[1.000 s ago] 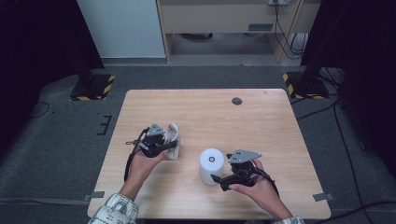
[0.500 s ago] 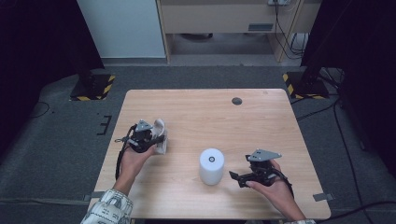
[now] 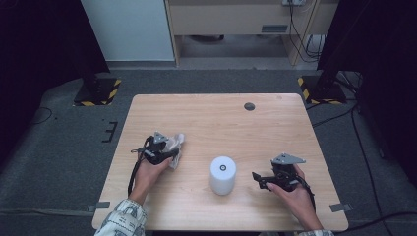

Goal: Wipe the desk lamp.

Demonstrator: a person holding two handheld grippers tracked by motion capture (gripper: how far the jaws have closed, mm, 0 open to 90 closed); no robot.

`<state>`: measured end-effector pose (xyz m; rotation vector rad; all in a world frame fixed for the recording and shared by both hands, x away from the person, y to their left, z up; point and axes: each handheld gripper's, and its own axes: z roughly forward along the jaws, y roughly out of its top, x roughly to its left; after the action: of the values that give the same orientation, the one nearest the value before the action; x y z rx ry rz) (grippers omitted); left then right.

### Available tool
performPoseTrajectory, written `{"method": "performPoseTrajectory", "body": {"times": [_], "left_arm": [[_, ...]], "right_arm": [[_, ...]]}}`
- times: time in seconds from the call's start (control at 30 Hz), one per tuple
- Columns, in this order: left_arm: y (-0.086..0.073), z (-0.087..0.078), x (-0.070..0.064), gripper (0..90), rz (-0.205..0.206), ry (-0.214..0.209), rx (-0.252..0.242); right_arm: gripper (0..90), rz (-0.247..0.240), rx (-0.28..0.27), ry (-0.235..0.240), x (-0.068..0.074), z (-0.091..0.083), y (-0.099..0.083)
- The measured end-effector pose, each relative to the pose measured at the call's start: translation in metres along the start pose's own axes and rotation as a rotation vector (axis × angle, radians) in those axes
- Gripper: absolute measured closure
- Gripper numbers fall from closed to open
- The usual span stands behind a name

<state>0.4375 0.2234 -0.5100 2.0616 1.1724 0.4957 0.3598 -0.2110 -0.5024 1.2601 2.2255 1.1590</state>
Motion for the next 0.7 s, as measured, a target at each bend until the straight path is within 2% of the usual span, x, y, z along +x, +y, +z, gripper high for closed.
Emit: {"method": "performPoseTrajectory", "body": {"times": [0.1,0.23,0.37,0.4,0.43,0.5,0.6,0.7], "left_arm": [[0.001,-0.005,0.001,22.6,-0.019,-0.009,-0.018],[-0.001,-0.018,0.000,11.0,-0.053,-0.010,-0.078],[-0.004,-0.033,0.001,6.4,-0.066,-0.018,-0.125],[-0.004,-0.033,0.001,5.5,-0.066,-0.018,-0.125],[-0.007,-0.042,0.003,4.5,-0.070,-0.024,-0.143],[-0.011,-0.051,0.006,4.5,-0.082,-0.024,-0.163],[-0.019,-0.062,0.010,4.1,-0.085,0.003,-0.152],[-0.031,-0.073,0.013,3.7,-0.060,0.026,-0.139]], "right_arm": [[7.4,0.013,-0.007,-0.010,-0.004,0.001,0.000],[7.1,0.039,-0.021,-0.040,-0.013,0.004,0.001],[6.7,0.065,-0.050,-0.088,-0.024,0.006,0.005],[6.7,0.065,-0.050,-0.088,-0.024,0.006,0.005],[7.1,0.084,-0.072,-0.118,-0.029,0.004,0.007],[7.0,0.088,-0.105,-0.142,-0.032,0.000,0.008],[6.3,0.086,-0.114,-0.168,-0.038,-0.003,0.007],[6.7,0.107,-0.109,-0.193,-0.047,-0.004,0.006]]}}
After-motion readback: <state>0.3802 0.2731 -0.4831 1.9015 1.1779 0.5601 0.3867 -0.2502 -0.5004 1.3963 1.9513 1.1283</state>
